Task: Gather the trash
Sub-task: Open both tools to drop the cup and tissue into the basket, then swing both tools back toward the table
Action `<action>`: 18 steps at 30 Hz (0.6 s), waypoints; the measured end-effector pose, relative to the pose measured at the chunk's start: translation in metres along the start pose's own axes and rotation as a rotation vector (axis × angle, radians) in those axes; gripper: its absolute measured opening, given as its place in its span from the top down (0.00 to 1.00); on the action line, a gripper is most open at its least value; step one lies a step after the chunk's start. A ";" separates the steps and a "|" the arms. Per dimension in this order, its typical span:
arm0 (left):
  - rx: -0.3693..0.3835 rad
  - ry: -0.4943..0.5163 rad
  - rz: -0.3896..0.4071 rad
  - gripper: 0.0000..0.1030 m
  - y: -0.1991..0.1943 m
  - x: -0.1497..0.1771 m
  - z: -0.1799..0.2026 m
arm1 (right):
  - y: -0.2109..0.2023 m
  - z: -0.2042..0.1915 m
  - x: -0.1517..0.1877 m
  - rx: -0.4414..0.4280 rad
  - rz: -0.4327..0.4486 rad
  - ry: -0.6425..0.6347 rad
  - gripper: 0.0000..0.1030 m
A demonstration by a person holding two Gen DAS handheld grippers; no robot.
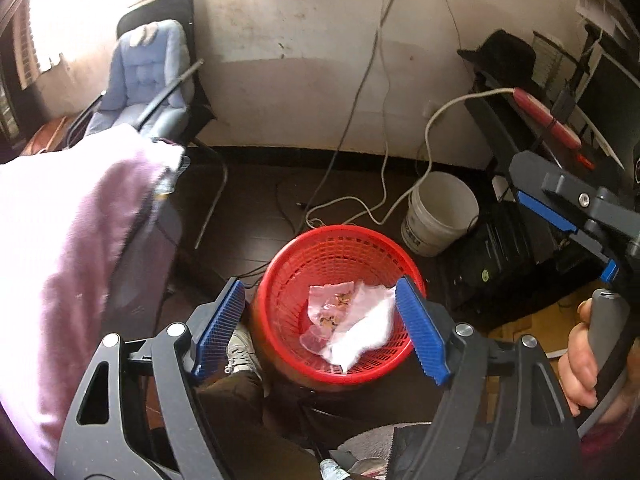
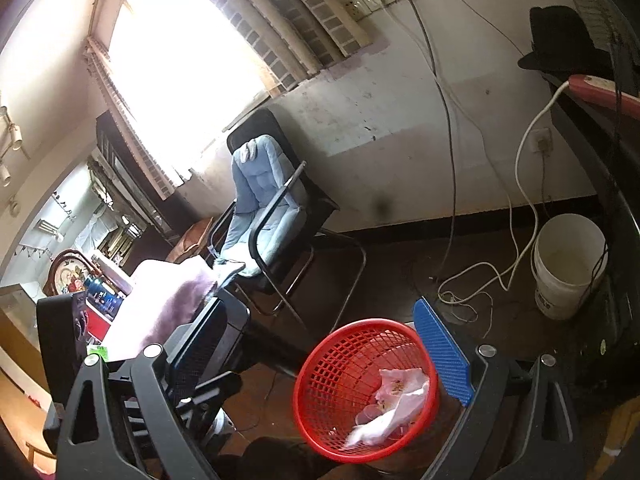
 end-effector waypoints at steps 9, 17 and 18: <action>-0.062 -0.073 0.060 0.20 -0.040 0.005 -0.040 | 0.001 -0.038 0.003 -0.050 -0.014 -0.055 0.09; -0.119 -0.143 0.126 0.17 -0.081 0.014 -0.080 | -0.003 -0.085 0.009 -0.095 -0.027 -0.130 0.08; -0.126 -0.151 0.133 0.17 -0.086 0.016 -0.084 | -0.004 -0.089 0.009 -0.100 -0.028 -0.137 0.06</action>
Point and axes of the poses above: each gripper's, at about its wrist camera, not at the fingertips, and y roughly the way its jaws point, z to its right, x to its underside, the point moved 9 cm from there along y, roughly the way its jaws point, and after that the axes turned 11 degrees about -x, right-handed, at the moved point
